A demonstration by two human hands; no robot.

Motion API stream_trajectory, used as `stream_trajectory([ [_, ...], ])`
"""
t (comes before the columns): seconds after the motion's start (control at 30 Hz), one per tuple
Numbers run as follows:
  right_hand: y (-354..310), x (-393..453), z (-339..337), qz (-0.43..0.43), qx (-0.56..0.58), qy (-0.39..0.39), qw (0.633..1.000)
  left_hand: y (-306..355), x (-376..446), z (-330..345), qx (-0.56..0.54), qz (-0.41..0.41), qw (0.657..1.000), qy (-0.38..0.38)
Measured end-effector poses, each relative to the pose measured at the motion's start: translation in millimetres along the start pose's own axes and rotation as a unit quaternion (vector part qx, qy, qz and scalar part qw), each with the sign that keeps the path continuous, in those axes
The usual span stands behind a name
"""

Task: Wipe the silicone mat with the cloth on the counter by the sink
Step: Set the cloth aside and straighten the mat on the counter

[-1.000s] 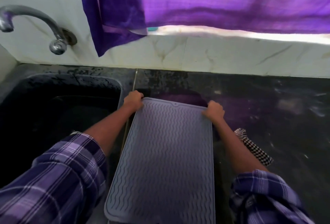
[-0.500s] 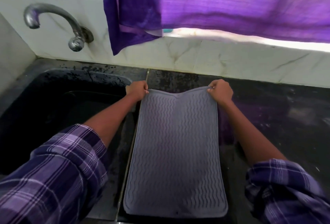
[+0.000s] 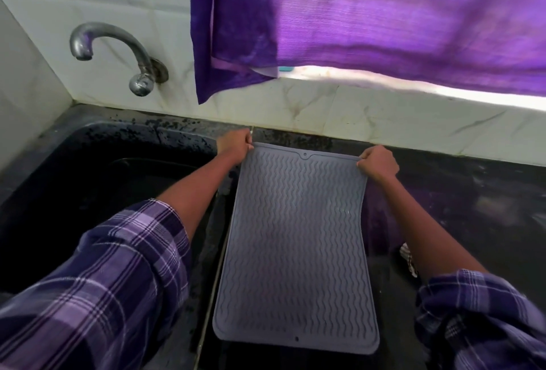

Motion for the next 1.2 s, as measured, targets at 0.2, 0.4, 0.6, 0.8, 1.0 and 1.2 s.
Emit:
stream_trajectory([
  [0.2,4,19,21,0.007,-0.036,-0.002,0.999,2,11,18,0.119,-0.001,0.992,0.031],
  [0.4,19,-8,48,-0.01,-0.049,-0.017,0.999,-39,-43,41,0.168,-0.002,0.986,-0.014],
  [0.6,49,-80,78,-0.057,-0.05,-0.103,0.992,-57,-127,73,0.106,0.097,0.984,-0.108],
  [0.8,70,-191,115,-0.15,-0.058,-0.225,0.961,-63,-214,91,0.08,0.173,0.97,-0.153],
  [1.0,71,-245,141,-0.19,-0.249,-0.263,0.912,-64,-265,116,0.208,0.228,0.927,-0.215],
  [1.2,63,-250,143,-0.227,-0.385,-0.243,0.861,-59,-270,124,0.354,0.228,0.88,-0.219],
])
Point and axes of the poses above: each hand's wrist, its own x-axis towards the middle knuckle, its own z-axis out of the palm, y = z × x, the point moved 5 cm from there along x, towards the middle knuckle, and after that the axes turned 11 degrees about -y, right-handed, at the moved point
